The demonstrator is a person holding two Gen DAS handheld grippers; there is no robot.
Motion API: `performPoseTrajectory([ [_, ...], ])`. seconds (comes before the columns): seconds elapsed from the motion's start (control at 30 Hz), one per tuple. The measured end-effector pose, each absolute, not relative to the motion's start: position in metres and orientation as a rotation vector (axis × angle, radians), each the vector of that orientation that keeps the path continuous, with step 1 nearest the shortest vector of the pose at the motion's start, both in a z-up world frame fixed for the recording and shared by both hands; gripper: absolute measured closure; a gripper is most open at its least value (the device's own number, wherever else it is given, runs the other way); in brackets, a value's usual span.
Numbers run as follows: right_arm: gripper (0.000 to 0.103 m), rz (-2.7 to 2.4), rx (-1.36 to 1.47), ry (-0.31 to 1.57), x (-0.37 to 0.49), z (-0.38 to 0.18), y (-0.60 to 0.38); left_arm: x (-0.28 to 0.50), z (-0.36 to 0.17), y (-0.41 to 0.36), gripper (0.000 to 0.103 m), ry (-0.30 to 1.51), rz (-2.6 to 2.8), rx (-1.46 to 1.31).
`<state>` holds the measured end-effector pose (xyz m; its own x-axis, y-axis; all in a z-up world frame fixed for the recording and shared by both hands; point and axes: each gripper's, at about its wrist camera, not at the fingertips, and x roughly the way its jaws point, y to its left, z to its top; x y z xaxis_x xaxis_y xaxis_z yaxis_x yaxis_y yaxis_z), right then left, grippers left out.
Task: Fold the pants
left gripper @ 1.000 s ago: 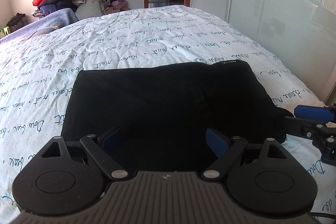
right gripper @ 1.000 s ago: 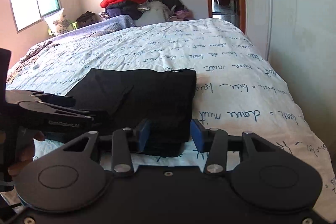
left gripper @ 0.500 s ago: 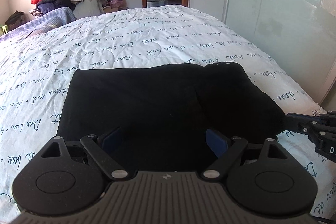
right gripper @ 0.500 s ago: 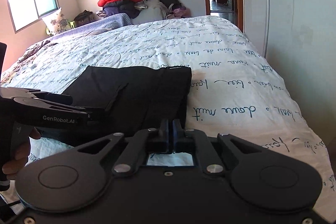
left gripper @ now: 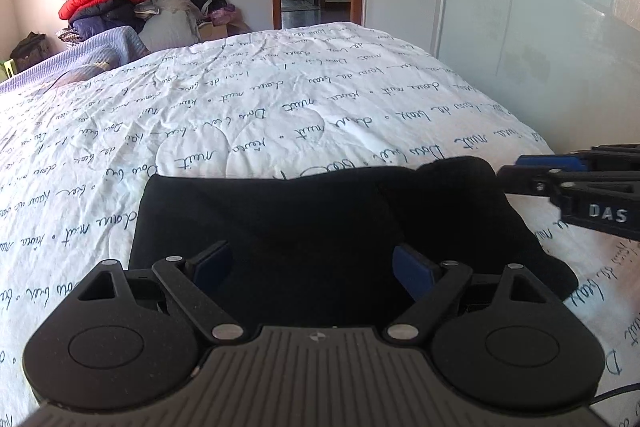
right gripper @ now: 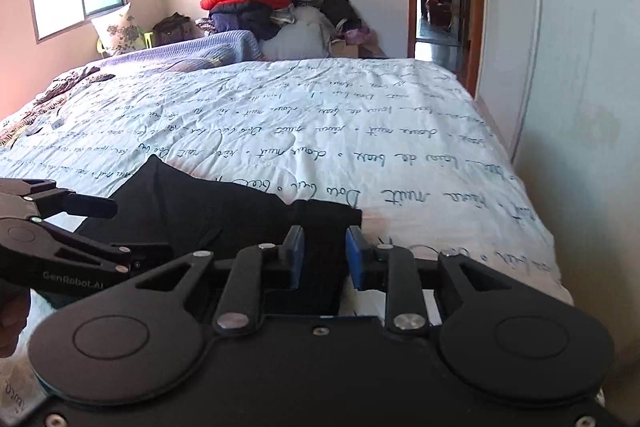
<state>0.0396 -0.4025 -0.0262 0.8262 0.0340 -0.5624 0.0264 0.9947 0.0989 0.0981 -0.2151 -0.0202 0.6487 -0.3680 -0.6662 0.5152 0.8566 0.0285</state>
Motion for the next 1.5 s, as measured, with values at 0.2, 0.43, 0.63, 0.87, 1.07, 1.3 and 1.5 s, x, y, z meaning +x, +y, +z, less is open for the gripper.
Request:
performPoseTrajectory([
  [0.2,0.079,-0.04,0.037,0.691,0.1,-0.052,-0.399,0.119,-0.04,-0.222,0.014,0.769,-0.49,0.236],
  [0.43,0.08,-0.042,0.147,0.613,0.07,-0.034,-0.41,0.121,-0.037,-0.209,0.014,0.761,-0.484,0.2],
  [0.63,0.078,-0.009,-0.028,0.669,0.049,-0.046,-0.373,0.121,-0.04,-0.21,0.014,0.771,-0.46,0.188],
  [0.87,0.061,-0.083,0.017,0.604,0.022,-0.033,-0.368,0.109,-0.037,-0.206,0.014,0.76,-0.425,0.183],
  [1.07,0.062,-0.015,-0.019,0.641,0.0,-0.041,-0.339,0.099,-0.033,-0.196,0.014,0.758,-0.389,0.173],
  [1.3,0.061,-0.028,0.037,0.627,-0.016,-0.038,-0.336,0.081,-0.034,-0.18,0.014,0.773,-0.358,0.154],
  [1.5,0.06,-0.087,-0.02,0.661,-0.02,-0.048,-0.323,0.065,-0.031,-0.168,0.014,0.775,-0.356,0.152],
])
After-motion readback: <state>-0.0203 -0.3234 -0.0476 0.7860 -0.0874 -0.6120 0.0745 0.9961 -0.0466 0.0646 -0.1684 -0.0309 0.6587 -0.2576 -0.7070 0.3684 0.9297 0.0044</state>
